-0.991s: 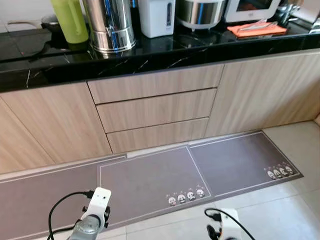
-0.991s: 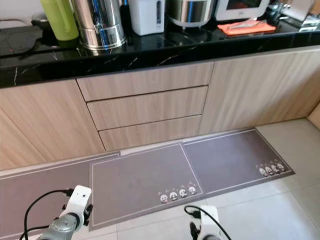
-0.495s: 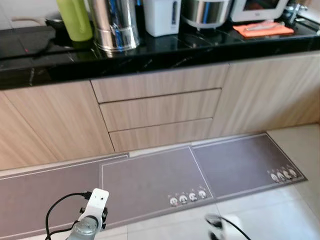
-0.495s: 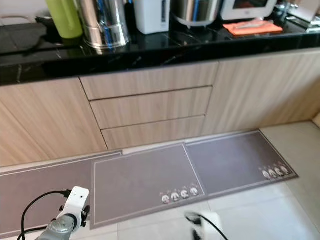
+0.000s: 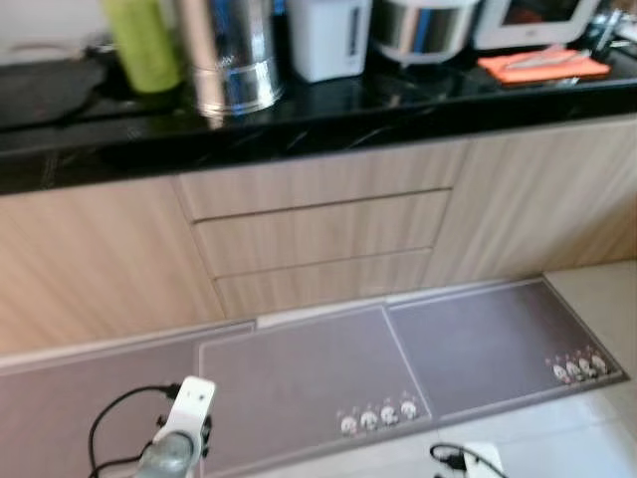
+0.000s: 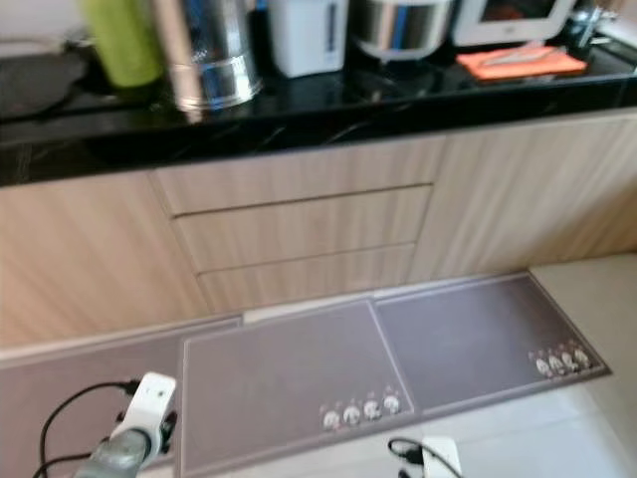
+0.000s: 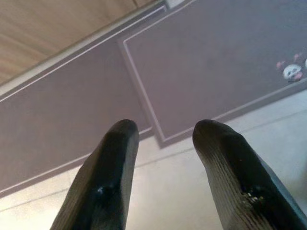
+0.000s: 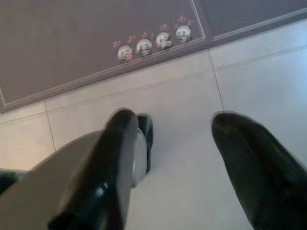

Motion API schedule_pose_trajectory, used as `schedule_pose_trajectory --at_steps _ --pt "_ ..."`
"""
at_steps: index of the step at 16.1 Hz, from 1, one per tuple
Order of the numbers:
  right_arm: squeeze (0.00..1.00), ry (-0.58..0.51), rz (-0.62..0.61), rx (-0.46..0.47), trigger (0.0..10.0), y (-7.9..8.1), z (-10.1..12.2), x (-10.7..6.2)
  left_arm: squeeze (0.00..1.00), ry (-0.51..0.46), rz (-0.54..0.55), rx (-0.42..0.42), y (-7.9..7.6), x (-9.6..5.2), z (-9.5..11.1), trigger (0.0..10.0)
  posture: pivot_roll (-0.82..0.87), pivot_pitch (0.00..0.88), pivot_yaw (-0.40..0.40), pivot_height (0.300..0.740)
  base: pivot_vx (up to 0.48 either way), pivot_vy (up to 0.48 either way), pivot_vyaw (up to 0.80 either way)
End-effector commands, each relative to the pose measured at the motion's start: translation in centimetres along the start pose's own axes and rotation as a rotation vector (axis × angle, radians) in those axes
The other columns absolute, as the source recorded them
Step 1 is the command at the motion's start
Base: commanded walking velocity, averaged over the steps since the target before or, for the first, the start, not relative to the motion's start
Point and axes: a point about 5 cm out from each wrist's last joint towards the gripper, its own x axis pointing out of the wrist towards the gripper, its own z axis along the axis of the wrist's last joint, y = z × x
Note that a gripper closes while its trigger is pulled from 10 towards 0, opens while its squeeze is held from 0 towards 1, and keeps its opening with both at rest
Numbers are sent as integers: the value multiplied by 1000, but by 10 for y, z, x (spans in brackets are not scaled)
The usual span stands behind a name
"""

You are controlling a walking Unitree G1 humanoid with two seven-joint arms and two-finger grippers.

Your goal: Kitchen organization

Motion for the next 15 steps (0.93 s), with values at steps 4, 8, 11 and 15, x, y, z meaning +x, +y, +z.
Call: schedule_pose_trajectory --at_steps 4,8,11,15 --pt "0 -26 33 -4 10000 30 18 8 0 17 19 8 8 -1 -4 10000 -44 0 32 740 368 0 0" --pt "0 -24 39 -6 10000 36 19 9 0 24 23 29 8 -1 -5 10000 -46 0 34 740 63 0 0" --pt "0 -22 39 -9 10000 35 18 9 0 25 22 28 7 -1 -5 10000 -44 0 31 740 0 0 0" --pt "0 -20 33 -10 10000 28 16 8 0 25 25 23 6 -1 -6 10000 -41 0 22 740 0 0 0"
